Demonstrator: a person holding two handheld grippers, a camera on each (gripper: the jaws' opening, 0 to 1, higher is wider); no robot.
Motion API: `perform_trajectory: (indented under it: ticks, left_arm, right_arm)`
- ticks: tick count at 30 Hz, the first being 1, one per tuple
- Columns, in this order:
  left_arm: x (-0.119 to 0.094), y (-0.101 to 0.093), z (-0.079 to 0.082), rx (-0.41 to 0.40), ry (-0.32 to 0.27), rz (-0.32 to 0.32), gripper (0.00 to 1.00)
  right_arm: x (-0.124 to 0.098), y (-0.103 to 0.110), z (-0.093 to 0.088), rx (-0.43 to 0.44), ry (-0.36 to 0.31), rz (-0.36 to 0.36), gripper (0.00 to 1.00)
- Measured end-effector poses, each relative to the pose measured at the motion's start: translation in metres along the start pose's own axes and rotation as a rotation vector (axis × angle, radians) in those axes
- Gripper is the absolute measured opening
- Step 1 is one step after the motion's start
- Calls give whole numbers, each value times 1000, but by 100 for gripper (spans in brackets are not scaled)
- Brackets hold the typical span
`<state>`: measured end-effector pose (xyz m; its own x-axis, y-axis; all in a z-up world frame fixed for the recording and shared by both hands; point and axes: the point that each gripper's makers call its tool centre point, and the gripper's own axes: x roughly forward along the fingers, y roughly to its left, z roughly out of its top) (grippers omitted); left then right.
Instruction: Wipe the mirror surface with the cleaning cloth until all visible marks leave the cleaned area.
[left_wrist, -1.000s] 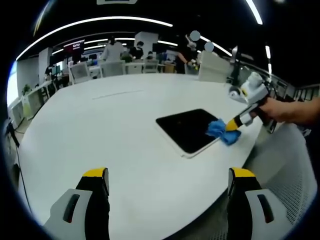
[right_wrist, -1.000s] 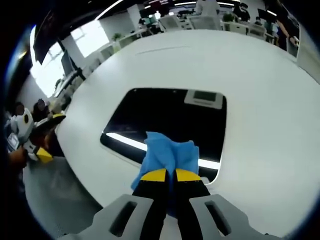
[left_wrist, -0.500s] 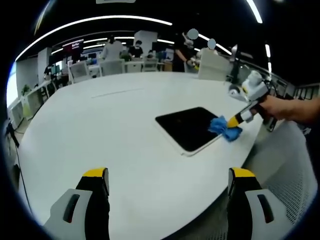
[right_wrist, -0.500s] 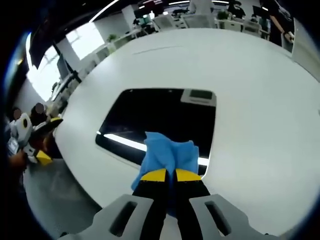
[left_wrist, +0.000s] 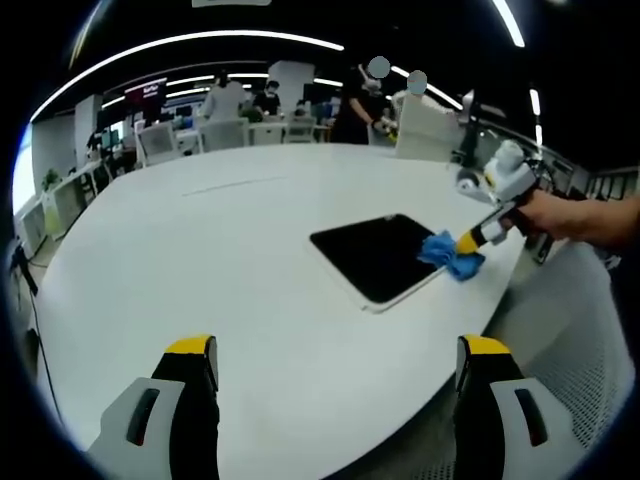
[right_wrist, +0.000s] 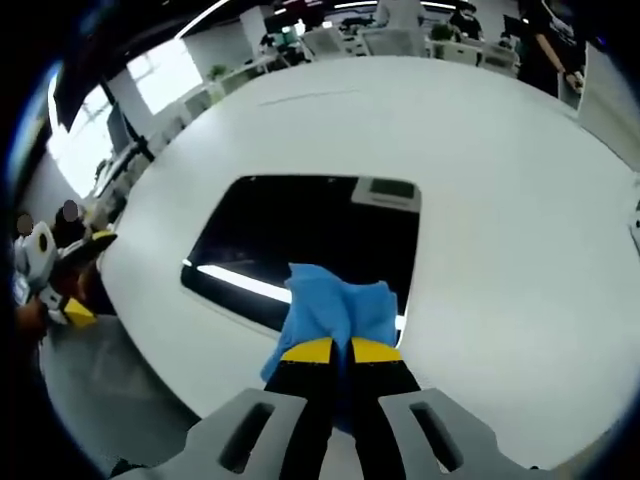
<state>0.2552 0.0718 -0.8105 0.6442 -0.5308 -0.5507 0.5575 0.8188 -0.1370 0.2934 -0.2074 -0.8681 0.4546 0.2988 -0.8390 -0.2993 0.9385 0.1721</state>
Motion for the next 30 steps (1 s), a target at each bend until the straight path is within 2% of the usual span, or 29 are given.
perform_trajectory:
  ticks: [30]
  left_arm:
    - [1,-2,-3,-5,10,-14,99]
  right_arm:
    - [9,-6,17,-25,-62,21,0]
